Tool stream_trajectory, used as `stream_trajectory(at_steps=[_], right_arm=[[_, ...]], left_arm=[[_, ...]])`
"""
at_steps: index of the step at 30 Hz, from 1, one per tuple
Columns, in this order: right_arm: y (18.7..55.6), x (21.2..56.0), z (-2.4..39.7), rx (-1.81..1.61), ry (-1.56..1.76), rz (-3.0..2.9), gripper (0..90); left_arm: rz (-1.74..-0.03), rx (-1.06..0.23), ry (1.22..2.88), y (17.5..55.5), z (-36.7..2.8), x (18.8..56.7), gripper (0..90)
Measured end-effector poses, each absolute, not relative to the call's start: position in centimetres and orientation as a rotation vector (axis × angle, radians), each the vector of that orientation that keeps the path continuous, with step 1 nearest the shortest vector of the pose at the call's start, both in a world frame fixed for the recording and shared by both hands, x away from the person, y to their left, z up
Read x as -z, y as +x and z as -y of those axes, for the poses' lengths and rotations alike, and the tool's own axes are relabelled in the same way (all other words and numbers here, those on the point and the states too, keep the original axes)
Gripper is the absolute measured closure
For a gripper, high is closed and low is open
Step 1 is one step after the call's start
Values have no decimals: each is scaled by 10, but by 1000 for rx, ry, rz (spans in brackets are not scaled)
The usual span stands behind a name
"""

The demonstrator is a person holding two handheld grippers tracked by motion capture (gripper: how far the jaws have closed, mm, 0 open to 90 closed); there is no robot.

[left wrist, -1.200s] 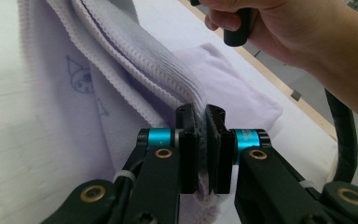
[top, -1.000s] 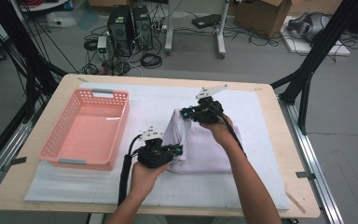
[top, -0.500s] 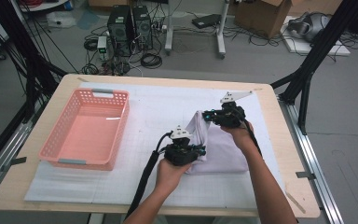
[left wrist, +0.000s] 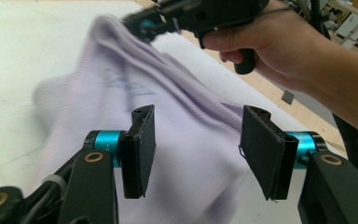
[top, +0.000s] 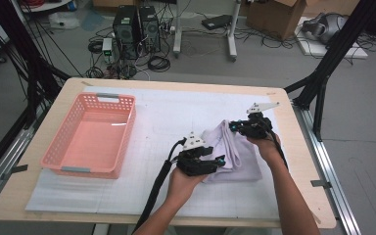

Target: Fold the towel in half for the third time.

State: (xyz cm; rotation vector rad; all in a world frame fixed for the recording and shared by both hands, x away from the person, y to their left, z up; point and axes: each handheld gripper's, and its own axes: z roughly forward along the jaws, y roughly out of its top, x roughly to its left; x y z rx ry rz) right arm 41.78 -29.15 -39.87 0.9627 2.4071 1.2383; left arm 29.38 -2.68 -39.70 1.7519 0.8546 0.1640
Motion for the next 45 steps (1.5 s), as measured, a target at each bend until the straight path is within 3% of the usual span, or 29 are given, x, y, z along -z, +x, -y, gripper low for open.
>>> stream_trajectory(at_steps=[8, 10, 12, 21, 30, 31, 34, 36, 40, 45], right_arm=[[409, 410, 317, -1180, 1026, -2374, 825], [404, 409, 321, -1190, 1050, -2348, 769], [400, 405, 325, -1188, 1108, -2302, 623], [347, 385, 339, -1126, 1131, -2227, 509], [296, 412, 327, -1119, 1144, -2278, 541], [295, 415, 326, -1121, 1165, -2281, 575], [295, 426, 325, -1115, 1169, -2308, 803], [294, 429, 325, -1082, 1158, -2323, 866], [293, 429, 335, -1023, 1205, -2295, 864], [286, 422, 347, -1078, 1253, -2224, 714]], left_arm=[[-866, -206, 1733, 293, -8, 405, 434], [-877, -217, 1731, 294, -16, 408, 426], [-878, -233, 1732, 293, -24, 411, 424], [-893, -261, 1711, 290, -57, 424, 410], [-900, -274, 1692, 285, -75, 430, 407], [-897, -272, 1691, 284, -76, 430, 406], [-895, -281, 1693, 283, -78, 431, 406], [-898, -281, 1681, 282, -80, 430, 406], [-908, -291, 1667, 282, -84, 429, 406], [-932, -294, 1649, 282, -90, 431, 406]])
